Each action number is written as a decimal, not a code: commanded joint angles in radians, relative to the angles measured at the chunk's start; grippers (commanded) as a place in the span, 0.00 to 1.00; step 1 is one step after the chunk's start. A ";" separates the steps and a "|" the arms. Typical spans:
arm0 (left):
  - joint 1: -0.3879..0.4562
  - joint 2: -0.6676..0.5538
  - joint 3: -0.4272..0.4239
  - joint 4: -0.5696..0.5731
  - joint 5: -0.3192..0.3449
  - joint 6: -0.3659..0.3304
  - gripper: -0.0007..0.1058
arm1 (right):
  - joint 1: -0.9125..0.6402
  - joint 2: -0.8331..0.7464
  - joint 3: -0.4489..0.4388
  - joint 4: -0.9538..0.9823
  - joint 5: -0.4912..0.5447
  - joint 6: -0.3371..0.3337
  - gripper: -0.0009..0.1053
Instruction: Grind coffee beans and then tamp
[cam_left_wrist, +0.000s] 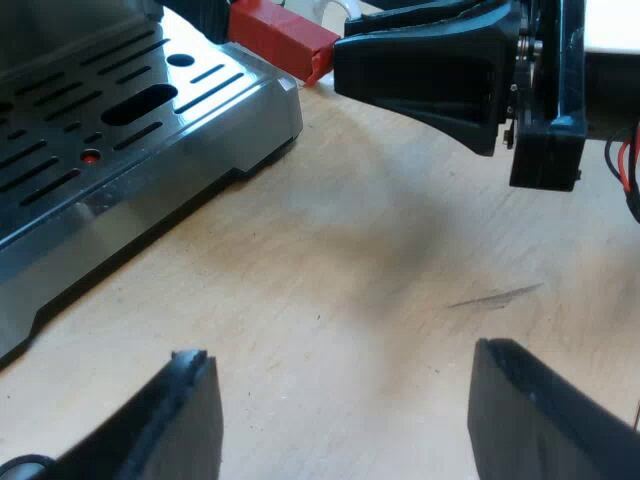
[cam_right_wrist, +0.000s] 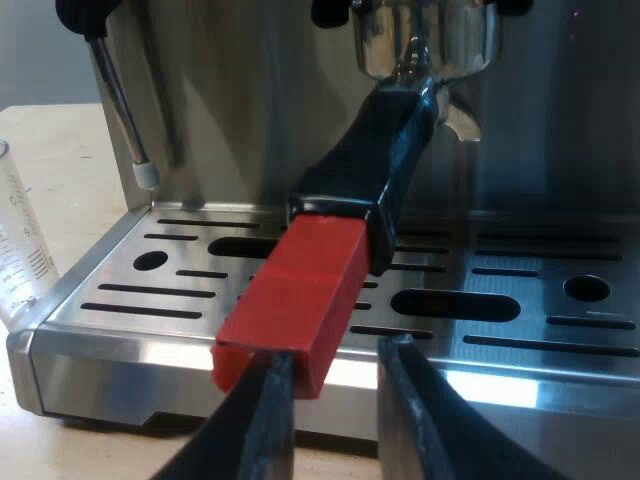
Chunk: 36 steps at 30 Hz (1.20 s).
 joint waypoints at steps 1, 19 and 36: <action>-0.004 -0.002 -0.003 -0.019 -0.005 0.001 0.53 | -0.034 0.000 0.000 -0.015 0.082 -0.007 0.22; -0.004 -0.002 -0.003 -0.019 -0.009 0.006 0.53 | 0.054 -0.039 0.000 0.062 0.092 -0.035 0.22; -0.004 -0.002 -0.003 -0.019 -0.035 0.006 0.53 | 0.192 -0.150 0.000 0.202 0.165 -0.035 0.22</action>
